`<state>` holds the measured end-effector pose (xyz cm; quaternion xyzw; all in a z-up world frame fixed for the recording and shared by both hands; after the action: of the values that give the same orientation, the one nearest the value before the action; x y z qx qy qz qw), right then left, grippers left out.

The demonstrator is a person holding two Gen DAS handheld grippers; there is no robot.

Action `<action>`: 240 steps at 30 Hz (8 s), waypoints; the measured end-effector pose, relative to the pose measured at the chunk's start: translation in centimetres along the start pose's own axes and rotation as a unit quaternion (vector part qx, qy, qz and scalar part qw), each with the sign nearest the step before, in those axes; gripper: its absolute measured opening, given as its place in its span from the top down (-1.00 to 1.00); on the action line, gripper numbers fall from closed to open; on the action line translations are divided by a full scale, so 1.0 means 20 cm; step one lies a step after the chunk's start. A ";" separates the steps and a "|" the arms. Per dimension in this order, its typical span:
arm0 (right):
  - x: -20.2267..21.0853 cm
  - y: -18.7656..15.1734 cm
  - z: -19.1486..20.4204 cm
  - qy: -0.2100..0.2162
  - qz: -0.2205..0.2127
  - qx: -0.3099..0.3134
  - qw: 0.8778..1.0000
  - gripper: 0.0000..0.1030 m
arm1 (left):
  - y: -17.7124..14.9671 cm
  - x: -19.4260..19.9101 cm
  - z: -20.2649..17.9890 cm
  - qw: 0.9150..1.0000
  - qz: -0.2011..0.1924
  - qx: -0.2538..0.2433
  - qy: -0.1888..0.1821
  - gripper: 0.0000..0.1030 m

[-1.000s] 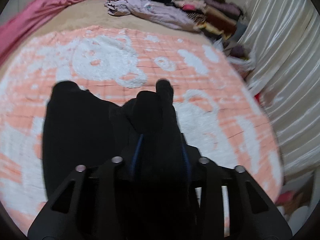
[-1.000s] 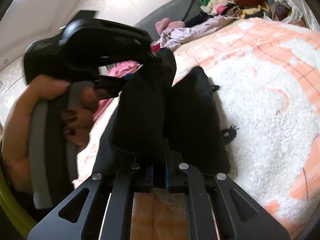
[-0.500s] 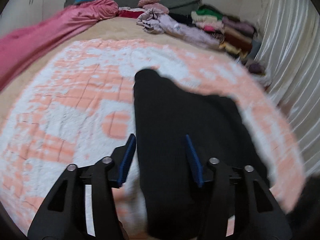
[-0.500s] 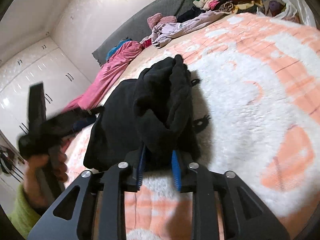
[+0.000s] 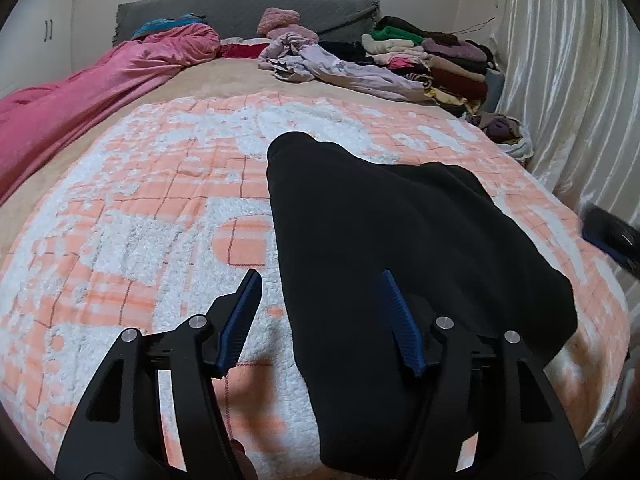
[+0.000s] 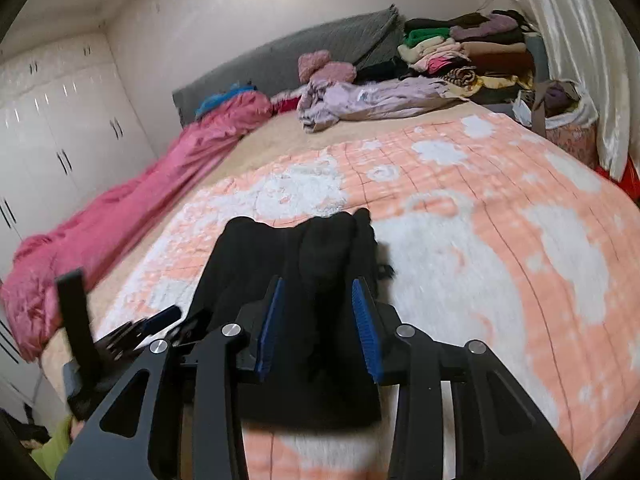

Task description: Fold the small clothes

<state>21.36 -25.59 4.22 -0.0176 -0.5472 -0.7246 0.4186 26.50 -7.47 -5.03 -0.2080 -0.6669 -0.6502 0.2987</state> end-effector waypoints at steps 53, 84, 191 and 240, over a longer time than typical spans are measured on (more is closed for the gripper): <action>-0.50 0.15 -0.19 -0.095 0.072 0.068 0.990 0.77 | -0.04 0.01 0.05 0.999 -0.009 0.003 -0.045 -0.26; -0.26 -0.09 -0.13 0.018 0.100 -0.053 0.993 0.41 | -0.08 0.05 0.06 0.998 0.011 0.010 -0.059 -0.32; 0.12 -0.20 0.06 -0.073 0.006 0.029 0.997 -0.85 | -0.12 0.33 0.13 1.000 -0.013 -0.009 -0.021 -0.81; 0.33 -0.56 0.26 -0.077 0.012 0.051 0.996 -0.91 | -0.39 0.57 0.24 1.000 -0.001 -0.009 -0.002 -0.81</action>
<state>7.87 -24.68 0.73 -0.0585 -0.6135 -0.6873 0.3845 12.35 -4.48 -3.14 -0.2112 -0.6615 -0.6564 0.2948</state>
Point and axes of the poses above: each gripper's, at about its wrist camera, not at the fingertips, and x roughly against the way its jaws point, z to its left, y to its top, the point moved 6 cm from there along -x, roughly the way its jaws point, and after that the axes turned 14 degrees about y, right-handed, at the moved point
